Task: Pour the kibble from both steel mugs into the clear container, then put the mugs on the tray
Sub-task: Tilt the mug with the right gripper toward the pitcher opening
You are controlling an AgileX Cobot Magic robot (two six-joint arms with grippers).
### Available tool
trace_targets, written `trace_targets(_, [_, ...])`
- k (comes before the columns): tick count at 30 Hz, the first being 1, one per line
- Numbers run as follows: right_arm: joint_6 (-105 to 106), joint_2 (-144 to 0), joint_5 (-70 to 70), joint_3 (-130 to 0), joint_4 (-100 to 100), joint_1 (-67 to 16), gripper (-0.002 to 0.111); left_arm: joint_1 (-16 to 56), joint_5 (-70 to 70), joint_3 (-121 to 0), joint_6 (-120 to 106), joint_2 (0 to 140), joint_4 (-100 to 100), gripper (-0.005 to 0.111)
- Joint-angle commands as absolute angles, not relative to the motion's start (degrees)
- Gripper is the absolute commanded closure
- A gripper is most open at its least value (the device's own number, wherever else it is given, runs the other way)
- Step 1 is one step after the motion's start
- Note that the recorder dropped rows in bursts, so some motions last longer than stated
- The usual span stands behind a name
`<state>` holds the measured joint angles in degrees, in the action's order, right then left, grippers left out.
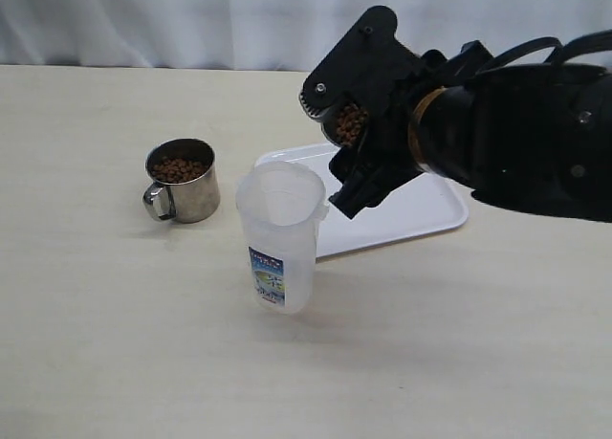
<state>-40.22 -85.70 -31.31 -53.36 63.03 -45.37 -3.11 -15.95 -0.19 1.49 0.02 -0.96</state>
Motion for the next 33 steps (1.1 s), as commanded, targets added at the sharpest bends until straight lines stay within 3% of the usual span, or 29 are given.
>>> trace_targets(1, [-38.42, -85.78, -31.65, -53.92, 63.85, -45.51, 0.104, -2.63, -15.57, 0.0, 1.78, 0.0, -0.82, 0.107])
trace_targets(12, [-38.38, -87.32, -36.51, -53.92, 69.85, -49.44, 0.104, -2.63, -15.57, 0.0, 1.78, 0.0, -0.82, 0.107])
trace_targets(33, [-35.18, -90.37, -37.96, -56.6, 72.07, -49.44, 0.104, -2.63, -15.94, 0.0, 1.78, 0.0, -0.82, 0.107])
